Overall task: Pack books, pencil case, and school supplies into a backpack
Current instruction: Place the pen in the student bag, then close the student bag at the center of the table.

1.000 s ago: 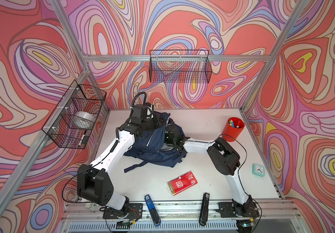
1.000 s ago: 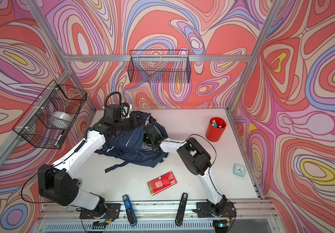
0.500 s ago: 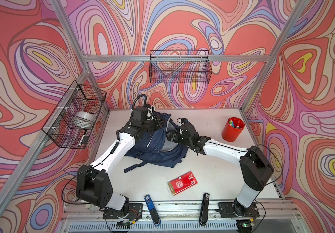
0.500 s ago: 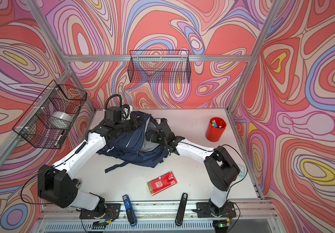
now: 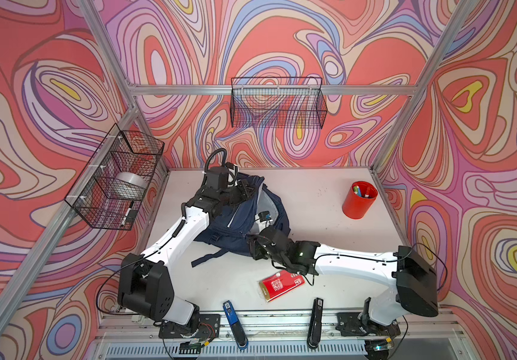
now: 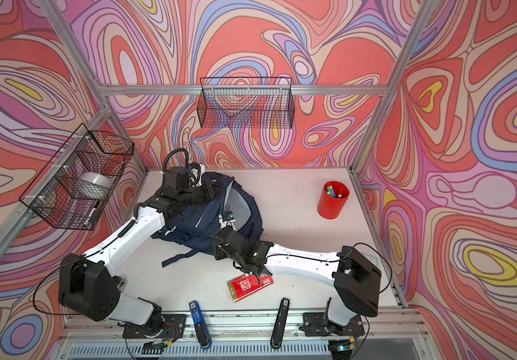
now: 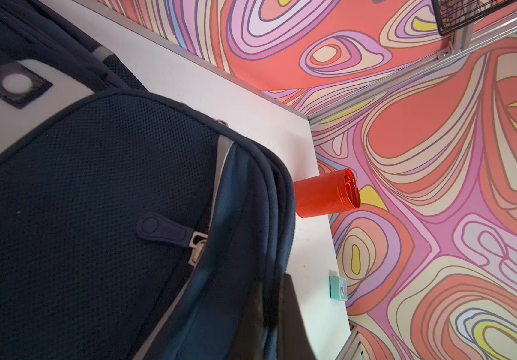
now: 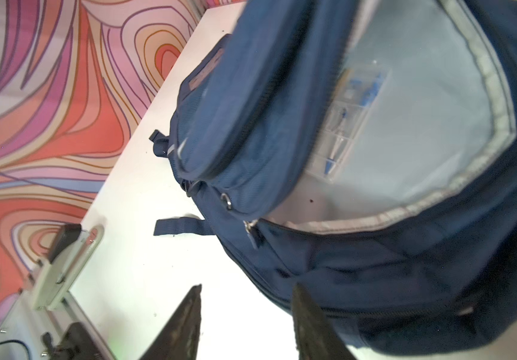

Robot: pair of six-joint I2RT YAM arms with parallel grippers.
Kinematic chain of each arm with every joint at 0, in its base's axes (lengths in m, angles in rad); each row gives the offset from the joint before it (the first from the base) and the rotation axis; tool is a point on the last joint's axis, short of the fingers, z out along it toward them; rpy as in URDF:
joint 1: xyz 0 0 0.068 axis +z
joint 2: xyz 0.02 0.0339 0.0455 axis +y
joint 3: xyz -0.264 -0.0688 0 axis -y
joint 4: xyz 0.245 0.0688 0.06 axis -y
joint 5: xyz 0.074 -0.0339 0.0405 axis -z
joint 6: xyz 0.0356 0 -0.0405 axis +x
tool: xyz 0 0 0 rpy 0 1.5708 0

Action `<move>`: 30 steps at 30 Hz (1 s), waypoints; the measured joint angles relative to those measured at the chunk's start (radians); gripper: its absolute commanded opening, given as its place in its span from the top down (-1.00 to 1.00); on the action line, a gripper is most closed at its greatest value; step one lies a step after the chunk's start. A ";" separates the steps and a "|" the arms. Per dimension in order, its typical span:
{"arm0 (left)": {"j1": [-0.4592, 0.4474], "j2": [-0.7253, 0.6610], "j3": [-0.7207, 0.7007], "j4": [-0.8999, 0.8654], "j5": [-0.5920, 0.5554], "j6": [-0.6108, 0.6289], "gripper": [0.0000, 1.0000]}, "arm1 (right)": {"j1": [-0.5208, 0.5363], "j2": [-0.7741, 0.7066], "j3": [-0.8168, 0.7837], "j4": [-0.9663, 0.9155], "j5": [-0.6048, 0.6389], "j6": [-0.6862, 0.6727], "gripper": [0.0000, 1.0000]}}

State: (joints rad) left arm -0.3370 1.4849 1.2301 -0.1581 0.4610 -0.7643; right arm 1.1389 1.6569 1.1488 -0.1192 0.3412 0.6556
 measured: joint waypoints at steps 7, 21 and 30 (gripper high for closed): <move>-0.003 0.000 0.000 -0.001 -0.005 0.000 1.00 | 0.016 0.227 0.119 0.010 0.067 -0.075 0.20; -0.003 -0.003 -0.009 0.013 -0.006 -0.033 1.00 | 0.021 0.322 0.212 -0.025 0.165 -0.155 1.00; 0.005 -0.051 -0.009 -0.013 -0.048 -0.026 -0.99 | 0.021 0.292 0.136 0.042 0.091 -0.183 1.00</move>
State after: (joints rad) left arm -0.3317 1.4342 1.2213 -0.1711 0.4129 -0.7898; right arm 1.1595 1.9488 1.2850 -0.0776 0.4320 0.4721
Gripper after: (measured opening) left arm 0.722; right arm 0.039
